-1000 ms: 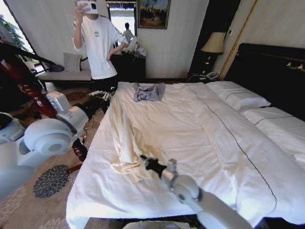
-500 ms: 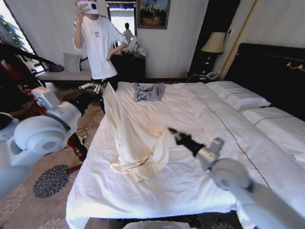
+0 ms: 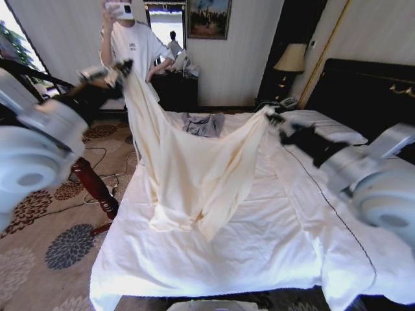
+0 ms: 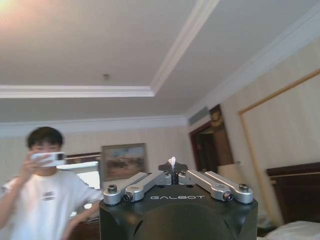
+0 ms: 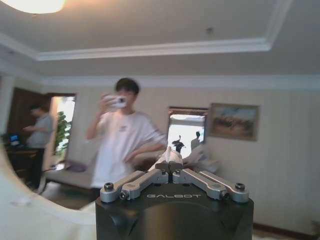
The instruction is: Pick up the clothes from the bed and hang them on the clothes hanger.
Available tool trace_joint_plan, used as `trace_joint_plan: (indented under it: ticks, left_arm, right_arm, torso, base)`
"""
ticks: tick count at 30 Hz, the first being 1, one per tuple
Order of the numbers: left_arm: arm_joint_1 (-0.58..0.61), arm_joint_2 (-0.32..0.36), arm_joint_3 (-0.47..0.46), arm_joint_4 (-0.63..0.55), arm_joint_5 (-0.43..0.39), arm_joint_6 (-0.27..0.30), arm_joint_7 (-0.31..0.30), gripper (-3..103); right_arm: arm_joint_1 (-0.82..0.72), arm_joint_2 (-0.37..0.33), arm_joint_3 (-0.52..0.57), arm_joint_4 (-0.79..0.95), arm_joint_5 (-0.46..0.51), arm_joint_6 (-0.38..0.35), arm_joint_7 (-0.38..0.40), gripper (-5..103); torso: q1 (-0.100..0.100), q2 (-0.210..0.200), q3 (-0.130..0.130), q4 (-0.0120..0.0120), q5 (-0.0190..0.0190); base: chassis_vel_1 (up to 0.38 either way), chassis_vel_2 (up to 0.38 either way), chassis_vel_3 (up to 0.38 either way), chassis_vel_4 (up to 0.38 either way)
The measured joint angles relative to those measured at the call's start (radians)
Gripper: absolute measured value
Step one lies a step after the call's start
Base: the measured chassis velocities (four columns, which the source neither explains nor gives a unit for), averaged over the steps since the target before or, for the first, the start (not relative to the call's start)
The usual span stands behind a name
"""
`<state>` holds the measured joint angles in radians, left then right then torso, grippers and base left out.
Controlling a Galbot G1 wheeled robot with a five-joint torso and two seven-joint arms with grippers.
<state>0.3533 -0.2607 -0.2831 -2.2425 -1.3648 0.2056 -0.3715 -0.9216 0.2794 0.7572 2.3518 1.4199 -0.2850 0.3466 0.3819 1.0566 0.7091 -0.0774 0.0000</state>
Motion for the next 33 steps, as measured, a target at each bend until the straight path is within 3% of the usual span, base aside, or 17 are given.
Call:
trace_joint_plan:
  ticks: [4,10,16,18,20,26,31,33]
  left_arm:
    - [-0.034,0.001,0.009,0.029,0.005,0.007,-0.01,1]
    - [-0.187,0.002,0.076,0.114,-0.016,0.026,0.001,1]
    - [-0.278,-0.022,0.141,0.183,-0.029,0.034,0.005,1]
    - [-0.369,-0.078,0.238,0.209,-0.023,0.038,0.0,1]
    - [-0.469,-0.174,0.335,0.233,-0.009,0.046,-0.015,1]
    - [-0.444,-0.236,0.367,0.254,0.047,0.051,-0.031,1]
    - [-0.26,-0.239,0.307,0.264,0.13,0.055,-0.046,1]
    - [-0.238,-0.235,0.299,0.262,0.137,0.055,-0.046,1]
  right_arm:
    - [0.076,-0.031,-0.016,-0.048,0.032,0.008,0.002,0]
    - [0.243,-0.08,-0.061,-0.119,0.087,0.015,-0.015,0]
    - [0.28,-0.132,-0.07,-0.168,0.101,0.028,-0.054,0]
    - [0.268,-0.158,-0.059,-0.17,0.105,0.031,-0.055,0]
    - [0.25,-0.184,-0.051,-0.176,0.107,0.035,-0.037,0]
    - [0.17,-0.184,-0.054,-0.209,0.052,0.037,-0.042,0]
    - [0.135,-0.111,-0.127,-0.249,-0.018,0.043,-0.046,0]
    - [0.152,-0.093,-0.158,-0.259,-0.027,0.047,-0.047,0]
  torso:
    - [0.0,0.0,0.0,-0.0001,-0.0003]
    - [0.0,0.0,0.0,-0.0004,0.0001]
    - [0.0,0.0,0.0,0.0005,0.0]
    - [0.0,0.0,0.0,0.0005,-0.0004]
    - [0.0,0.0,0.0,-0.0017,-0.0002]
    - [0.0,0.0,0.0,-0.0006,0.0012]
    - [0.0,0.0,0.0,0.0001,-0.0011]
    - [0.0,0.0,0.0,0.0001,-0.0015]
  base:
    - [0.0,0.0,0.0,0.0]
    - [0.0,0.0,0.0,0.0]
    - [0.0,0.0,0.0,0.0]
    - [0.0,0.0,0.0,0.0]
    - [0.0,0.0,0.0,0.0]
    - [0.0,0.0,0.0,0.0]
    - [0.0,0.0,0.0,0.0]
    - [0.0,0.0,0.0,0.0]
